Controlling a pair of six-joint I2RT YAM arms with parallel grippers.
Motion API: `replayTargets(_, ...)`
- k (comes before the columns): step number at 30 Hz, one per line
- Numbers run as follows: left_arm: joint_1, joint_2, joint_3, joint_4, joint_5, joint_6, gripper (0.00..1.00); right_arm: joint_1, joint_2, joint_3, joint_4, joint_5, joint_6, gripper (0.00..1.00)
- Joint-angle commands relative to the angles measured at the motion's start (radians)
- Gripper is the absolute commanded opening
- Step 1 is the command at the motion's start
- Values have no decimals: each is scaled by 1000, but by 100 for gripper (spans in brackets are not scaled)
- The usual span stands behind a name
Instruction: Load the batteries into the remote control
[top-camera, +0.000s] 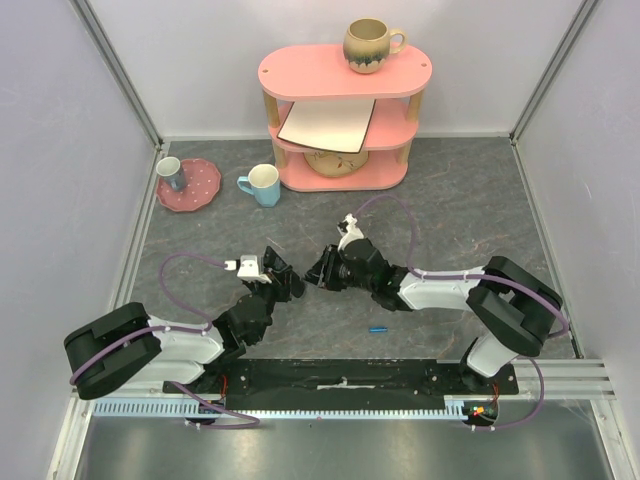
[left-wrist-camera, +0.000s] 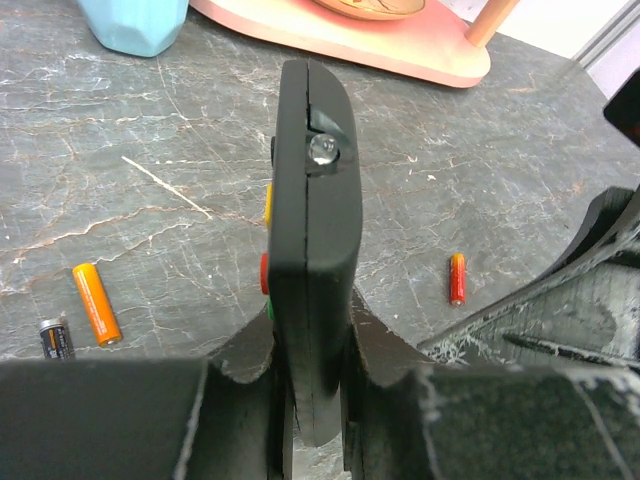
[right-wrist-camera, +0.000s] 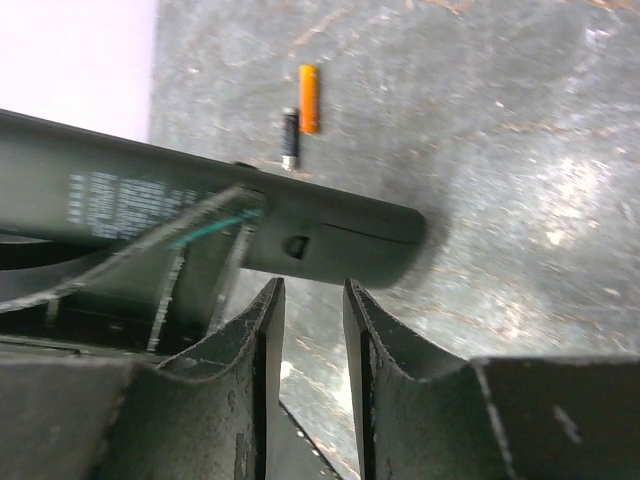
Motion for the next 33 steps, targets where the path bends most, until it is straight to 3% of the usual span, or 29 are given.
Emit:
replayTargets(1,-5,7,-21,59,-2,10,2,0,4,13,161,-41,37,36)
replayTargets(7,-7,24,-18,74,12,6,2,0,49,59,166,-60,37,29)
replayTargets(11,-5,32,-15,75,18,2,2,1,75,73,180,-70,44,16)
replayTargets(20,-7,38,-9,80,24,6,2,-2,104,84,167,-67,47,1)
replayTargets(33,-5,39,-3,80,30,8,2,-13,110,53,172,-43,53,0)
